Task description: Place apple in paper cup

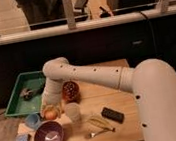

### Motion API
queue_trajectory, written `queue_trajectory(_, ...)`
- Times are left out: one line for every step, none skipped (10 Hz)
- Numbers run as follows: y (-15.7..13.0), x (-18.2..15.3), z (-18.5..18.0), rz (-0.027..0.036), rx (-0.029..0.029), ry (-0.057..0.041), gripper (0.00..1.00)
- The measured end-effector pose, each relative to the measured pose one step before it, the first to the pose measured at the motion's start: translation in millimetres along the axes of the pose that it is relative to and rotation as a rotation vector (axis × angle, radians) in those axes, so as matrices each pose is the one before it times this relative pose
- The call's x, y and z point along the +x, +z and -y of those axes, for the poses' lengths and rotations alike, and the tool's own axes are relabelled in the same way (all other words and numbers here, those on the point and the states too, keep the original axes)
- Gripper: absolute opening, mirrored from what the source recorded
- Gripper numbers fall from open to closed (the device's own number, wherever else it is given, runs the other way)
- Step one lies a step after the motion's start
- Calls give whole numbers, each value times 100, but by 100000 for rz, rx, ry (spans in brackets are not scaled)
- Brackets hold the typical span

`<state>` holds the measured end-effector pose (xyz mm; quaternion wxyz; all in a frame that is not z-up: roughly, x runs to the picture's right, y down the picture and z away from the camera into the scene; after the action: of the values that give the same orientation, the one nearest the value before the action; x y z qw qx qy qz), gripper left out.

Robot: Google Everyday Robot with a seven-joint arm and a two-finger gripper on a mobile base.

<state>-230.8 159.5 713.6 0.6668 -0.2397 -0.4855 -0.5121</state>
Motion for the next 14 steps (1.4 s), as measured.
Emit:
queue_trajectory(196,-307,67,47,-345,175,4)
queue_trajectory(-298,-134,-35,-420,186,501,4)
queue_trajectory(-594,-294,-753,-587,320,1194,4)
queue_trajectory(-604,-275,-817,-527,411,949,4)
queue_trajectory(-908,-374,-1478,-575,447,1597,4)
queue_trajectory(-1018,-406,-1753,-482,428,1936,4)
queue_trajectory(-744,-378,-1386,-233,104,1615,4)
queue_trajectory(-577,-386,-1003,84,34,1532,4)
queue_trajectory(-503,-165,-883,208,-46,1876,4)
queue_trajectory(-888,-27,-1620,520,-627,3869,4)
queue_trajectory(-332,114,-452,121,-59,1532,4)
queue_trajectory(-398,208,-537,94,-227,1688,4)
queue_trajectory(-638,479,-652,-437,-319,2058,4)
queue_trajectory(-411,386,-110,-554,-49,1008,4)
